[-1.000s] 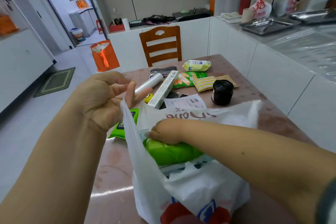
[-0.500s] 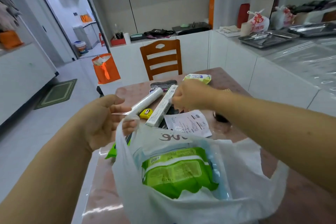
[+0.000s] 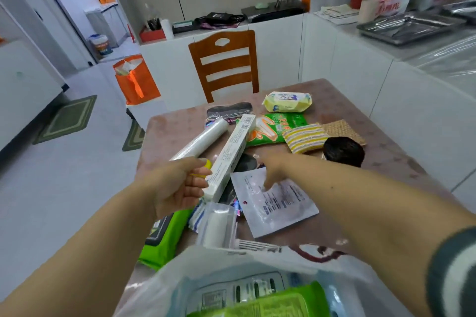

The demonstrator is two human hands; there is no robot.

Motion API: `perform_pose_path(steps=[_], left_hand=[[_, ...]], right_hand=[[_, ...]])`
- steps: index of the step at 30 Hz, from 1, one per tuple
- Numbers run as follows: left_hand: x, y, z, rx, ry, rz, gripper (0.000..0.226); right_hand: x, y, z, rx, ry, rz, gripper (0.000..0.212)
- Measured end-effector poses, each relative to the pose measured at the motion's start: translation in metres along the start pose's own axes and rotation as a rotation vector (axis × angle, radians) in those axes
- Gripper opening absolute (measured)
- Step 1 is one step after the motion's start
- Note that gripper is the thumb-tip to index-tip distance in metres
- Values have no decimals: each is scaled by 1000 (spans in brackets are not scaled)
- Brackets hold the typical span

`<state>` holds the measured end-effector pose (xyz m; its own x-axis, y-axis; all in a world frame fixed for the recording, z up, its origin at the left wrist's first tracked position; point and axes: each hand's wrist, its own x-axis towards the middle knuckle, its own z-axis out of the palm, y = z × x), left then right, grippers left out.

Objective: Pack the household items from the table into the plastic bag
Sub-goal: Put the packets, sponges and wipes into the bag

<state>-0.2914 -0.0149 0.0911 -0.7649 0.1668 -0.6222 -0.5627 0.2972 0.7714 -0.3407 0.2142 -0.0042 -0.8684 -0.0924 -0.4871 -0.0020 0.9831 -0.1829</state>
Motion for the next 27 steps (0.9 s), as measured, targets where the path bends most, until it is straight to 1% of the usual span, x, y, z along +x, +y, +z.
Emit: perform_pose_path(steps=[2,3,4,5,6,7,8,9,10,11,13,14,15,16,17,18,19,20,21,22,23,24,25,26,27], left_hand=[[19,-10,4,-23,-13,-7,20],[27,-13,6,-36,-14,-7,19],[33,-17,9,-47,-15,-8,17],[37,-19,11,-64,-16,-6,15],[42,-21,12,-87,-14,-1,13],[45,-22,12,-109,-9,7,12],[48,-24,13,-126,1,20,11],[50,-24,13,-138,16,39,11],[52,-25,12,-150,39,65,11],[54,-24,13,-168,66,95,11],[58,-25,12,-222,121,162,11],[60,-26,12,-251,125,197,13],[60,-27,11,-281,102,222,22],[60,-28,12,-311,57,229,36],[59,-29,14,-343,0,232,47],[59,-31,18,-390,-48,245,47],[59,-32,21,-427,-68,269,39],[60,-32,24,-453,-37,304,30],[60,-32,25,-466,29,334,24],[61,-32,23,-473,94,368,22],[61,-32,18,-478,138,411,25],[60,-33,11,-495,153,456,31],[60,-34,3,-529,141,490,34],[61,-36,-6,-567,125,508,35],[61,-37,-15,-607,124,504,39]], right_hand=[[20,0,20,72,-54,7,100],[27,1,27,78,-63,13,105],[32,1,31,49,-59,12,104],[34,1,33,-8,-54,7,99],[37,1,32,-66,-55,-16,84],[36,1,29,-102,-71,-41,64],[35,4,22,-97,-93,-70,48],[32,7,13,-62,-113,-95,42],[26,11,2,14,-118,-116,41],[18,16,-12,148,-118,-132,36],[3,26,-37,603,-114,-167,22],[-4,29,-48,859,-107,-187,19],[-8,30,-56,1084,-84,-204,20],[-11,29,-62,1262,-50,-208,21],[-11,26,-66,1384,-21,-201,22],[-11,19,-66,1455,-10,-188,20],[-8,13,-63,1491,1,-172,16],[-7,6,-59,1524,2,-154,15],[-3,1,-54,1576,22,-128,21],[0,0,-47,1594,72,-95,31],[1,2,-40,1502,152,-40,40],[4,6,-31,1293,224,32,46],[9,13,-19,994,256,94,51],[13,17,-5,702,232,135,58],[17,18,11,496,177,167,69]])
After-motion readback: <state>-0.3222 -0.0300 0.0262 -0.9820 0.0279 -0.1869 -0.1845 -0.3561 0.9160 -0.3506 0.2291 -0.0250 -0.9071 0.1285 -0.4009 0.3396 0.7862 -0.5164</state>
